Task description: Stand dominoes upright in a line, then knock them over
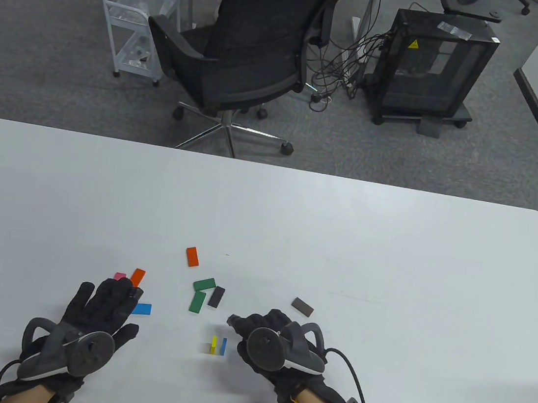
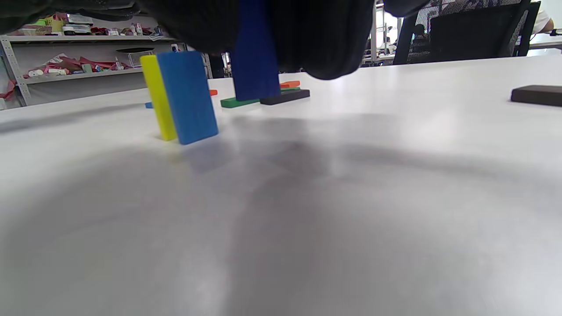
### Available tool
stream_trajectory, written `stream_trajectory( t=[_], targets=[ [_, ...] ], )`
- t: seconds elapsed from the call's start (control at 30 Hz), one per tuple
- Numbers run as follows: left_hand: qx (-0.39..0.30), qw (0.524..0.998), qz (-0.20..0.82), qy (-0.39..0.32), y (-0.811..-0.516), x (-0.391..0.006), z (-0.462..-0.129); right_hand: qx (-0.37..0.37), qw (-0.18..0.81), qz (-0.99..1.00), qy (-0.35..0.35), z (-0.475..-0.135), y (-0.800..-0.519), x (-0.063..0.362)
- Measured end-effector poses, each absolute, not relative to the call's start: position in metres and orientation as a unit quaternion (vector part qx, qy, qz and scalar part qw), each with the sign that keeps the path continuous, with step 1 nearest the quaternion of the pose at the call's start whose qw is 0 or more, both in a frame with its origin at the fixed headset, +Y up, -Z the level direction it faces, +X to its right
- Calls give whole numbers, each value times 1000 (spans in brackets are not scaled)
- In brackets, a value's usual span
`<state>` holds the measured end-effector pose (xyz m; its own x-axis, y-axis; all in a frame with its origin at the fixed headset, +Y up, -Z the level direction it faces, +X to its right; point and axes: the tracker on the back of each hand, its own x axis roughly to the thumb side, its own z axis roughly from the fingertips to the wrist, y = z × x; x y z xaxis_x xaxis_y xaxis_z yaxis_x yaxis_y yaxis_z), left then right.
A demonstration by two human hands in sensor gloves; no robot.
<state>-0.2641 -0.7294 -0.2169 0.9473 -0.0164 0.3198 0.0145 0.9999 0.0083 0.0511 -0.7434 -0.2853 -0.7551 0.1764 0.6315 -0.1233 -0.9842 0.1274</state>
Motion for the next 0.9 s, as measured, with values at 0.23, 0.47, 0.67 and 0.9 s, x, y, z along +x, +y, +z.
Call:
stream_trajectory(
  t=[0.23,0.47,0.67,0.9],
  targets=[
    [3,986,-10,-165,-729,-263,-217,356,65,931,41,-279,-751,43],
    [2,986,-11,-165,-730,-263,-217,362,58,930,41,-276,-754,39],
    [0,986,-11,-165,-730,-262,-217,363,56,929,41,-274,-754,37],
    [-2,986,-13,-167,-730,-262,-217,364,53,929,41,-273,-755,35]
  ],
)
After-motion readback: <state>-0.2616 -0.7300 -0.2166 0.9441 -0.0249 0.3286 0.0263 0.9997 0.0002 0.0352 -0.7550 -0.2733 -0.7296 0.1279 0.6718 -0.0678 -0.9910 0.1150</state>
